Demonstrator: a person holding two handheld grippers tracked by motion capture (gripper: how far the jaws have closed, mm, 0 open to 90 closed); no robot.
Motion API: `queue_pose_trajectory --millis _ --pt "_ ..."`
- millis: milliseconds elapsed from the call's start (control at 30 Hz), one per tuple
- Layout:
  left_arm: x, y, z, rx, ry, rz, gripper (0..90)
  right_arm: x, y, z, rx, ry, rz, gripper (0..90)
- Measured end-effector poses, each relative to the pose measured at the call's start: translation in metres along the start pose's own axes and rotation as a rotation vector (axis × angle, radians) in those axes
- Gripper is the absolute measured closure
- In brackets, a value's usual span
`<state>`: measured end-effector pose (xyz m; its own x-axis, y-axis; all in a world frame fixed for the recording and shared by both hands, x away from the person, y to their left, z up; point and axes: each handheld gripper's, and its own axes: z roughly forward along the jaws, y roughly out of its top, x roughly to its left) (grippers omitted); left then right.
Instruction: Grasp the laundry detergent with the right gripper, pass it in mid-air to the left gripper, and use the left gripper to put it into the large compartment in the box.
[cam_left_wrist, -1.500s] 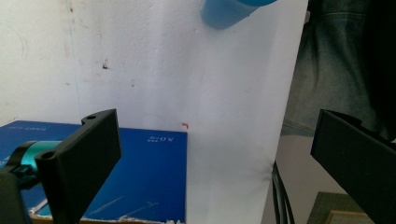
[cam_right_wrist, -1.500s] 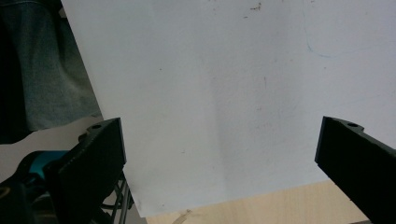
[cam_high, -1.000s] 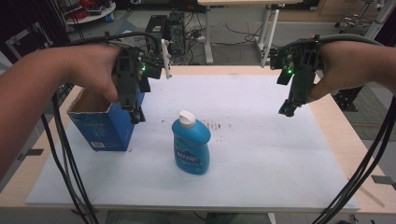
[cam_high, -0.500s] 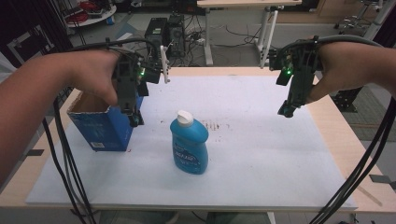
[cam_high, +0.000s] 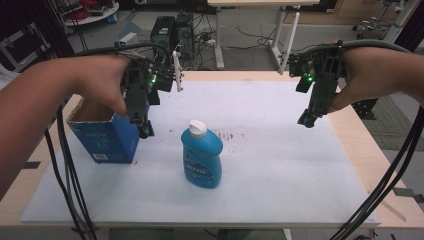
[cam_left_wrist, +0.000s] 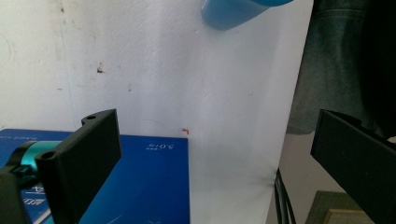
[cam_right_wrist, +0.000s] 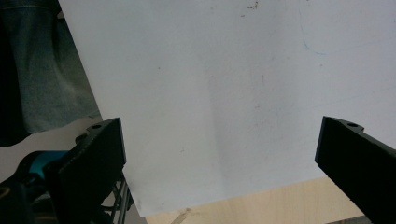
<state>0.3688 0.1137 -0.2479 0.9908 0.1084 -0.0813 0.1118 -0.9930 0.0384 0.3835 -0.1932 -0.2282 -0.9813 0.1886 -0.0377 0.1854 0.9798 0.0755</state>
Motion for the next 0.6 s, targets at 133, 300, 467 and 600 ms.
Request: queue_pose_trajectory --millis 133,300,467,600 --pt "0.001 -0.003 0.0 -0.002 0.002 -0.001 1.7 0.001 -0.002 0.0 -0.023 -0.005 -0.014 0.8" --pt "0.002 -0.007 0.0 -0.001 0.004 -0.001 1.8 0.003 -0.005 -0.002 -0.069 0.003 0.01 0.8" --pt "0.003 -0.008 0.0 -0.003 0.005 0.002 1.8 0.004 -0.007 -0.004 -0.135 0.019 0.032 0.8" --pt "0.004 -0.009 0.0 -0.003 0.005 0.001 1.8 0.005 -0.011 -0.005 -0.216 0.038 0.067 0.8"
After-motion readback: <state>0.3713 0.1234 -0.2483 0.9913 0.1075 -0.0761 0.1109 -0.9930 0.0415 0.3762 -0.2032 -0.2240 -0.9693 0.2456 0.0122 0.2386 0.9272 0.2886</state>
